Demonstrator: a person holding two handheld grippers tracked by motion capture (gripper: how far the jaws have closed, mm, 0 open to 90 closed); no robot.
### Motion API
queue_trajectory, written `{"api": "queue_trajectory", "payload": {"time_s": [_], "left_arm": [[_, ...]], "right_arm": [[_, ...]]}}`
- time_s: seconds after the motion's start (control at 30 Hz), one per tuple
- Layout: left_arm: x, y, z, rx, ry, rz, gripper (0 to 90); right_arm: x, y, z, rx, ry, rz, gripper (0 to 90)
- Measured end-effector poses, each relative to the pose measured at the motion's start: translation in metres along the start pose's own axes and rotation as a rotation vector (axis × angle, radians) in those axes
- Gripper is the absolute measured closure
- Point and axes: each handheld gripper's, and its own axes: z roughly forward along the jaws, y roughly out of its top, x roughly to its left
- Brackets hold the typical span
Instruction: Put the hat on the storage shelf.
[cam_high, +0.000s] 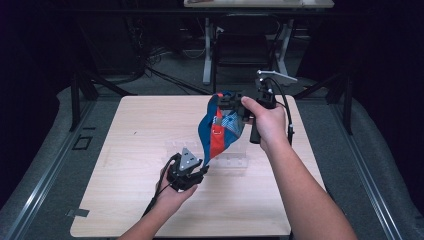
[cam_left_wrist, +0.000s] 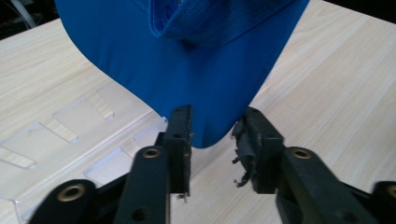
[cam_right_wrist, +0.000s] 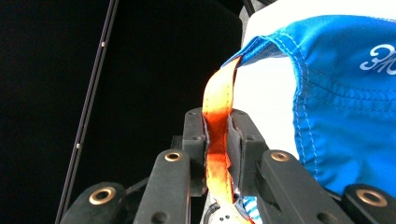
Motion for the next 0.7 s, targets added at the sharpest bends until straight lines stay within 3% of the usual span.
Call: {"api": "queue_trajectory", "payload": {"time_s": [0.1, 0.2, 0.33, 0.37, 0.7], "left_arm": [[0.000, 0.000, 0.003, 0.010, 0.001, 0.004, 78.0], [-0.003, -0.001, 0.001, 0.006, 0.030, 0.059, 82.3], [0.002, -0.002, -0.005, -0.012, 0.044, 0.053, 86.0], [0.007, -0.004, -0.006, -0.019, 0.035, 0.035, 86.1], [0.011, -0.016, -0.001, -0.006, 0.032, 0.032, 86.8]], "right_arm": [[0.000, 0.000, 0.000, -0.003, -0.001, 0.003, 78.2], [0.000, -0.001, 0.000, 0.000, 0.002, 0.005, 78.2], [0.001, -0.001, 0.000, 0.001, 0.010, 0.007, 78.2], [0.001, -0.001, 0.000, 0.000, 0.011, 0.007, 78.3], [-0.007, -0.002, 0.011, 0.021, -0.001, 0.018, 78.2]]}}
